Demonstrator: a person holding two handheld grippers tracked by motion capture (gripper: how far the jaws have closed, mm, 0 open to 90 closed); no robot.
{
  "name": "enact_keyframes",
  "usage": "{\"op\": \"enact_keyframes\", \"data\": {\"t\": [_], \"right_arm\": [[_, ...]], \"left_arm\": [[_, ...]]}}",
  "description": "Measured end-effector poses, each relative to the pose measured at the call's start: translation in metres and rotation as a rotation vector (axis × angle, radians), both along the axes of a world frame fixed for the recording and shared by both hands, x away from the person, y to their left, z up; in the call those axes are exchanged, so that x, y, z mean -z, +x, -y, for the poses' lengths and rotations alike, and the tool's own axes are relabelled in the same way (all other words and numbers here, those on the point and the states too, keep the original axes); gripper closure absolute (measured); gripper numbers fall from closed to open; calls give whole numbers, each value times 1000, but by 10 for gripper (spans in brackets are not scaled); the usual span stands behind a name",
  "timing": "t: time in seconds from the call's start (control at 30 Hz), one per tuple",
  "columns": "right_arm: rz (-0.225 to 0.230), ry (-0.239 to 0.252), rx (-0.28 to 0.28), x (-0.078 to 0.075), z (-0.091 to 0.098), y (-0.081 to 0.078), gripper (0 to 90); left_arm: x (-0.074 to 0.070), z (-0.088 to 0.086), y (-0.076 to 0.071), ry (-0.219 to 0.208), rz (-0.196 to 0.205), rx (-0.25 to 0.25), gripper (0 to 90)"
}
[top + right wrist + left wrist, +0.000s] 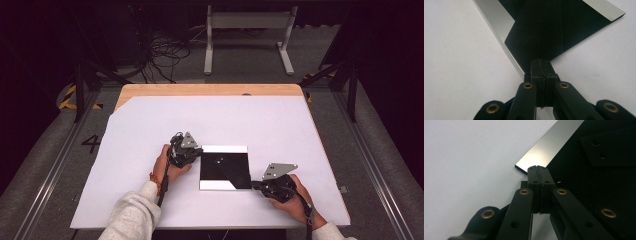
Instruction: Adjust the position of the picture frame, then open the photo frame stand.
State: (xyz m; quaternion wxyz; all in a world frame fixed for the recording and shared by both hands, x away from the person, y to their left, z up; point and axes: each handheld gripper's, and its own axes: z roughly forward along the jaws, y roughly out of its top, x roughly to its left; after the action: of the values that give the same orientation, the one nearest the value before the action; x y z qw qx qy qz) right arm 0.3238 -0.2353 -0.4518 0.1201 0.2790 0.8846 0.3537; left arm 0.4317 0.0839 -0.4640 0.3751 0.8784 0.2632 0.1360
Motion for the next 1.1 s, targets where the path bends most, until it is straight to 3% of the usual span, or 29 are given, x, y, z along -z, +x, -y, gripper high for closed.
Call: {"op": "enact_keyframes", "data": {"t": [0.07,0.13,0.17,0.27,0.4,0.6,0.8,0.97,1.1], "right_arm": [[4,-2,1,0,0,0,897],[8,8,5,-1,1,-1,872],[7,19,5,-2,3,-1,857],[18,44,18,-10,10,-1,845],[19,62,36,-16,17,-1,818],[-3,51,30,-16,17,-10,762],[-45,42,19,-14,15,-11,726],[-46,5,1,-12,12,-12,724],[-50,-24,-21,-10,5,-14,735]], "left_arm": [[-2,-5,-3,-9,-14,2,845],[-10,-15,-12,-26,-2,0,830],[-16,-24,-20,-50,10,10,837],[-23,-45,-44,-46,46,37,823],[-18,-75,-74,-49,52,27,799],[-16,-106,-104,-58,58,-6,720],[-15,-116,-121,-86,72,-3,618],[-13,-116,-120,-64,82,-23,492],[-11,-113,-118,-37,77,-28,443]]}}
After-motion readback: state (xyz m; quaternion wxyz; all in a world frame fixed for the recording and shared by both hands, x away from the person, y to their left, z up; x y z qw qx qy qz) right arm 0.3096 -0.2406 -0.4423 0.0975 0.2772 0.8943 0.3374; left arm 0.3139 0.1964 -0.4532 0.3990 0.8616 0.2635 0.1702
